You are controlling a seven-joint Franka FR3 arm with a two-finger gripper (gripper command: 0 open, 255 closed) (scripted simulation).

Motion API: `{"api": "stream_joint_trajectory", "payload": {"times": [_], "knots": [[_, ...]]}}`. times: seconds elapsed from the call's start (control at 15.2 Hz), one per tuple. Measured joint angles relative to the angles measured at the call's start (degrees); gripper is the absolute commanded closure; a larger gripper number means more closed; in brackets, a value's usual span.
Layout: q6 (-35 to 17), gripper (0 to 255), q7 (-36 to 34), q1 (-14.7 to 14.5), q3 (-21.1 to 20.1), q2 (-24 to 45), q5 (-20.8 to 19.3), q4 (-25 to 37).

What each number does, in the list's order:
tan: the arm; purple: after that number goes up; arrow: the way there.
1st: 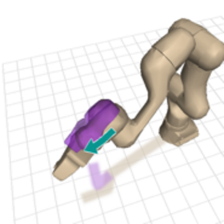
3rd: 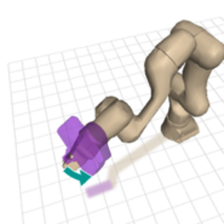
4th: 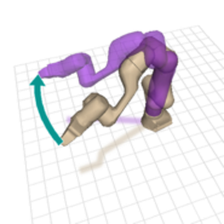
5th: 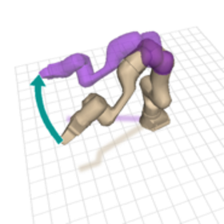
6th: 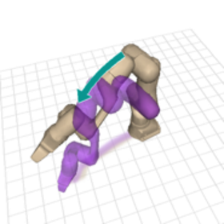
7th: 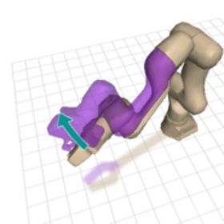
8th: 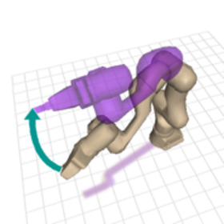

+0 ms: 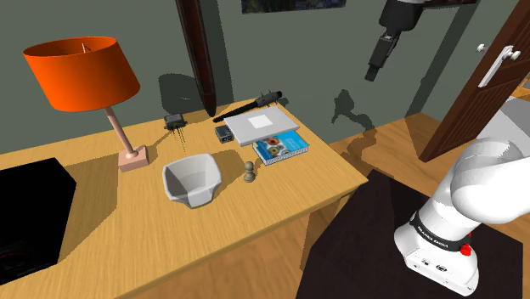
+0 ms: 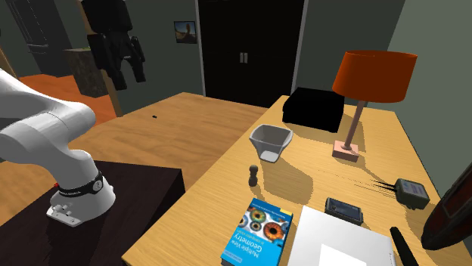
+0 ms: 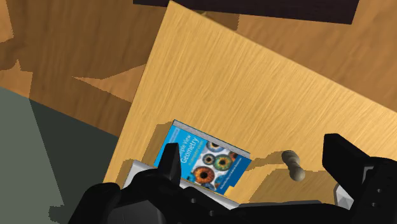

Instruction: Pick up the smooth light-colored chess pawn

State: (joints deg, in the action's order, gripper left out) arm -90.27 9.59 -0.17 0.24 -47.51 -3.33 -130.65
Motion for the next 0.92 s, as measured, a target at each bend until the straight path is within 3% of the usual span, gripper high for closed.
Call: {"api": "stream_joint_trajectory", "payload": {"times": [0.26, 0.92], "knots": [[-3.96, 0, -0.3, -0.52, -0.58, 1.23, 0.35, -2.63], [-22.87, 0, -2.33, -2.95, -4.19, 13.76, 1.64, -8.17]]}}
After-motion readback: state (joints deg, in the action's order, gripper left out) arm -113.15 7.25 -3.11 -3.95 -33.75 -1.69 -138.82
